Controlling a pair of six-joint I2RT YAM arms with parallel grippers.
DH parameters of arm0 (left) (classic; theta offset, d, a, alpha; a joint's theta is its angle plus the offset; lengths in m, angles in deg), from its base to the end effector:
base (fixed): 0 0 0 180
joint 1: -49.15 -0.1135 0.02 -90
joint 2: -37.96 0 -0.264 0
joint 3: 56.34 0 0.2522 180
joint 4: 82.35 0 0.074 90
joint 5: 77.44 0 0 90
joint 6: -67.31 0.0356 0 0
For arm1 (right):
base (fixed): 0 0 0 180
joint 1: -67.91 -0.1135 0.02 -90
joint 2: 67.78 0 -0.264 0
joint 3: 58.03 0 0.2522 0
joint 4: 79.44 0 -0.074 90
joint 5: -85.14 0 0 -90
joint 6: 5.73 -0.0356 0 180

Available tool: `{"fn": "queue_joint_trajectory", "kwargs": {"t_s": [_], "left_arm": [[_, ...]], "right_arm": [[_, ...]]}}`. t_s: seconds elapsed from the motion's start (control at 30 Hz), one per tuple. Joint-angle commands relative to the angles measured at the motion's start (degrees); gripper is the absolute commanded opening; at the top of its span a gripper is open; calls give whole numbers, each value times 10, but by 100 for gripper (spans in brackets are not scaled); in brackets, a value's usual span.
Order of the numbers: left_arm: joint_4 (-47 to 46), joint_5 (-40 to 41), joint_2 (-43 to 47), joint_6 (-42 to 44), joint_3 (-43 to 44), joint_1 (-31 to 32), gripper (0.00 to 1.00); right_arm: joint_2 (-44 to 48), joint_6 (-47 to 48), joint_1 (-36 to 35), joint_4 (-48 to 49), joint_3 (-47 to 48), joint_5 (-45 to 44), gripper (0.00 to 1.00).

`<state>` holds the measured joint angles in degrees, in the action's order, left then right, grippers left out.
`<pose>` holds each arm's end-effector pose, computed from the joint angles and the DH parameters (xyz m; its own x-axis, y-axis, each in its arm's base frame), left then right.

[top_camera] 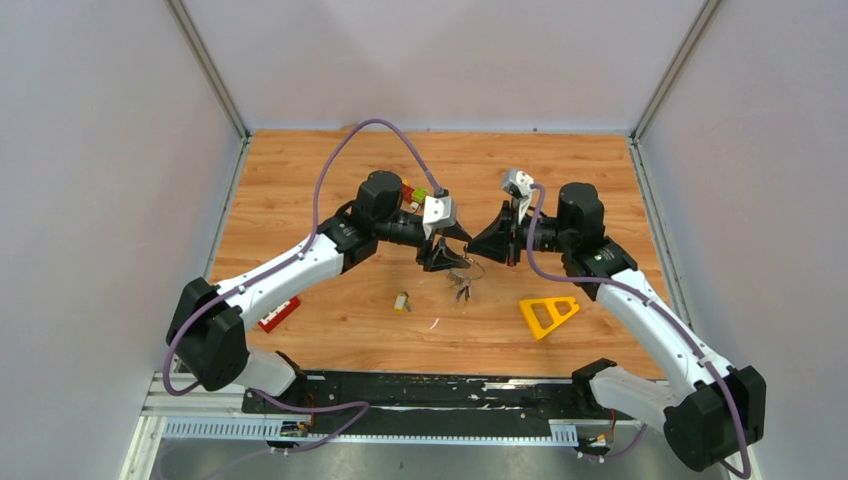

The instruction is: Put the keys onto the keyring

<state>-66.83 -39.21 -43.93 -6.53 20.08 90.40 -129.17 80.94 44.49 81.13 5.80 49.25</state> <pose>0.2248 -0.2343 0.3164 0.0084 0.2218 -0.9751 0.9965 -0.0833 -0.0104 0.2054 0.1204 0.3283 -0.3225 -0.1026 -0.9410 -0.9268 0.2363 0.2919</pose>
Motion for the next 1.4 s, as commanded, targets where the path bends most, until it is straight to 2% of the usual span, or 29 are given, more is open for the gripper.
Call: {"fn": "queue_joint_trajectory", "kwargs": {"t_s": [0.0, 0.3, 0.57, 0.6, 0.77, 0.97, 1.27, 1.37], "left_arm": [[-89, -12, 5, -82, -5, 2, 62], [-60, -11, 0, -65, -7, 2, 35], [-44, -23, -5, -58, -8, 2, 27], [-43, -25, -6, -58, -7, 2, 28], [-49, -25, -6, -65, -13, 2, 44], [-48, -26, -5, -64, -14, 2, 45], [-61, -36, -17, -88, -2, 2, 19], [-60, -40, -19, -90, 0, 3, 7]], "right_arm": [[17, -1, 3, 31, -3, 1, 0], [21, 1, 3, 29, -4, -3, 0], [20, 2, 3, 27, -3, -9, 0], [20, 2, 3, 26, -2, -11, 0], [20, 4, 3, 24, -1, -13, 0], [23, 6, 3, 21, -1, -15, 0], [22, 7, 3, 25, -4, -15, 0], [24, 10, 3, 22, -5, -15, 0]]}}
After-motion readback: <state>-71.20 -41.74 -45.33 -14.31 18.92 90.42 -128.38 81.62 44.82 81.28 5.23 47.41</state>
